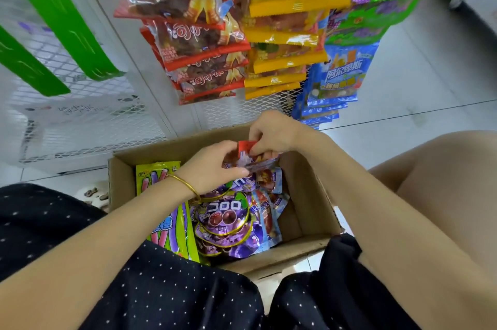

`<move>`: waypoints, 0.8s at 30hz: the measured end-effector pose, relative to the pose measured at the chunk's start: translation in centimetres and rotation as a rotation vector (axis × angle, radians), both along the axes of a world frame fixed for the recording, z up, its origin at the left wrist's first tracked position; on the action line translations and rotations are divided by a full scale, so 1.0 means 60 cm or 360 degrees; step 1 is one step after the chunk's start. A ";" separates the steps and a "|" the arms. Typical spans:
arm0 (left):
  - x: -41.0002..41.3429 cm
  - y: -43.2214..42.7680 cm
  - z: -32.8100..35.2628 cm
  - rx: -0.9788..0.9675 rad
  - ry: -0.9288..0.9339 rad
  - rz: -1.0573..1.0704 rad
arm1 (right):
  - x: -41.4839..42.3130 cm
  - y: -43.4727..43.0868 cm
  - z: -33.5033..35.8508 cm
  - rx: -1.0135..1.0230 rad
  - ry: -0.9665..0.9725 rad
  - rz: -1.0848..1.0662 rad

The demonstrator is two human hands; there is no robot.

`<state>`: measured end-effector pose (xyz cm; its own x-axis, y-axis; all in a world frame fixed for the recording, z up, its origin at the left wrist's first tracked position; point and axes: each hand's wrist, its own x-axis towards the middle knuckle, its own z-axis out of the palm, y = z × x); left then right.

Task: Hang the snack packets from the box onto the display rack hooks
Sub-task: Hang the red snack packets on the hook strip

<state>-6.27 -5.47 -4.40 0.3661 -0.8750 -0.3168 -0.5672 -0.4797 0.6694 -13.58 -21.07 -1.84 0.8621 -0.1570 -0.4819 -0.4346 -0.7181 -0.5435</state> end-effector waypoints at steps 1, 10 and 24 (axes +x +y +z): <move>-0.004 -0.002 0.006 -0.0065 -0.0073 0.0023 | -0.002 0.006 0.018 0.0069 -0.0093 -0.0040; 0.011 0.024 0.116 -0.0555 0.0139 0.0530 | -0.043 0.010 0.105 0.0214 -0.0686 -0.0335; 0.067 0.018 0.467 -0.1377 -0.0218 0.0546 | -0.040 0.033 0.420 -0.0215 -0.1510 -0.0208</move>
<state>-2.28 -4.38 23.61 0.6333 -0.6238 0.4581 -0.5875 -0.0022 0.8092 -16.01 -19.11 23.39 0.8551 -0.2823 0.4349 0.0619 -0.7773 -0.6261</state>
